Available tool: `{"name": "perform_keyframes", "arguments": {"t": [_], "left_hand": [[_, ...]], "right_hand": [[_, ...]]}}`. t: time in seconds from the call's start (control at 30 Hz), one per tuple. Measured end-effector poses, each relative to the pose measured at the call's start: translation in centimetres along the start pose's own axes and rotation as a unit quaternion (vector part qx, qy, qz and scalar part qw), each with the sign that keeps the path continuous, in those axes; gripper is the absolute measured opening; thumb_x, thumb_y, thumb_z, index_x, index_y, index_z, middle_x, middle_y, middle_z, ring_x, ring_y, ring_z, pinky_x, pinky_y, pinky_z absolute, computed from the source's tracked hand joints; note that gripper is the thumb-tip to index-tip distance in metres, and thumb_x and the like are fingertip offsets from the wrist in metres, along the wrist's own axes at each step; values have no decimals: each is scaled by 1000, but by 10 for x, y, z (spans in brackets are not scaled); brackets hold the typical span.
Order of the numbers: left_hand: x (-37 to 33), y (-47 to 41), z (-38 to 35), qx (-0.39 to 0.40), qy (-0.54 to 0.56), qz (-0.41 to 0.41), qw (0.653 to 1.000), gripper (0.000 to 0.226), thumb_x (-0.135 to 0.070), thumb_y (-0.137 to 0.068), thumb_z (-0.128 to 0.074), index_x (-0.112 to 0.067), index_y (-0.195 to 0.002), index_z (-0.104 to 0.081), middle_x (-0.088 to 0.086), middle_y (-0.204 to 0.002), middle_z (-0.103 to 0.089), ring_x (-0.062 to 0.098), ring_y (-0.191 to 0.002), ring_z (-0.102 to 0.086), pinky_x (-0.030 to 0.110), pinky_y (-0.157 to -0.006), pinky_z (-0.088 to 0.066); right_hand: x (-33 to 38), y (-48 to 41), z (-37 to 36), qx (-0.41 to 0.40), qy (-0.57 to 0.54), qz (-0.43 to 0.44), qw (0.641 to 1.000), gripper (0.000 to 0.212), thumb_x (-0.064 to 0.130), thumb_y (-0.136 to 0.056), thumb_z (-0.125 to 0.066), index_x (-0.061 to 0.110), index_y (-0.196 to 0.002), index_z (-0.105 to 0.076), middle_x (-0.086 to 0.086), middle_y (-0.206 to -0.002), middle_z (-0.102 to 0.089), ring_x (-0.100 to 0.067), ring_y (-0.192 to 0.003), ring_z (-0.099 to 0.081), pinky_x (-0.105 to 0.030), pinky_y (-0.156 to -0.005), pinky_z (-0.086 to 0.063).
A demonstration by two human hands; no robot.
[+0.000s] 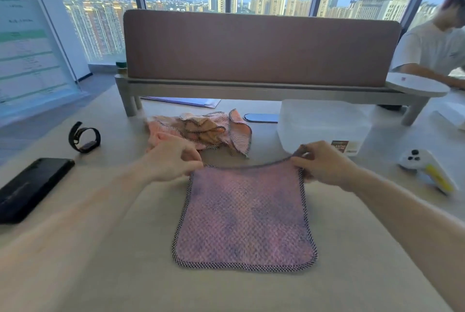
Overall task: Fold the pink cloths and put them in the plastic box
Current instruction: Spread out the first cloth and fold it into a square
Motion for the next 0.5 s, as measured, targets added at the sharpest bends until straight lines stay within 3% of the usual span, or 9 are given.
{"name": "perform_keyframes", "arguments": {"t": [0.1,0.13,0.2,0.27,0.33,0.5], "left_hand": [[-9,21,-38,-134,-96,-61,984,47,-40,-91,-70,-23,-134,-61,-4,-139,-60,12,-124,-55,28,-104,-42],[-16,32,-51,-134,-92,-91,982,54,-46,-94,-64,-26,-142,-53,-6,-147,-51,13,-136,-45,31,-112,-35],[-27,48,-76,-81,-121,-118,982,72,-64,-95,-46,-30,-157,-30,-9,-164,-26,13,-152,-19,37,-124,-20],[-26,51,-98,-37,-191,-97,976,86,-78,-91,-24,-33,-162,-7,-7,-171,-2,14,-157,3,41,-128,-4],[-19,48,-106,-31,-228,-68,971,94,-86,-85,-9,-33,-162,3,-4,-171,6,16,-157,11,42,-128,3],[-15,47,-106,-25,-235,-33,971,102,-91,-80,-5,-32,-162,9,2,-171,10,20,-157,14,43,-127,6]], "right_hand": [[-9,12,-25,-118,176,65,975,46,31,-94,-69,16,-135,-55,-5,-129,-64,-20,-112,-63,-41,-97,-52],[-6,23,-35,-133,188,97,968,56,39,-96,-65,20,-145,-45,-2,-143,-53,-20,-129,-52,-41,-104,-46],[2,44,-61,-81,208,155,962,70,57,-97,-50,26,-156,-28,4,-161,-29,-18,-150,-25,-39,-119,-29],[1,53,-90,3,276,177,945,78,71,-96,-30,32,-161,-12,6,-170,-4,-16,-157,1,-38,-127,-6],[-8,50,-104,33,318,157,934,83,78,-93,-17,35,-162,1,7,-171,8,-15,-156,13,-37,-126,7],[-22,45,-85,47,327,144,933,91,84,-88,-13,33,-161,8,10,-170,12,-10,-155,15,-35,-126,8]]}}
Point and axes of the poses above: each hand's wrist, its own y-axis away from the middle knuckle, its own z-axis out of the back of the hand, x = y × z, the point moved 1 cm from there along -y, towards the middle knuckle
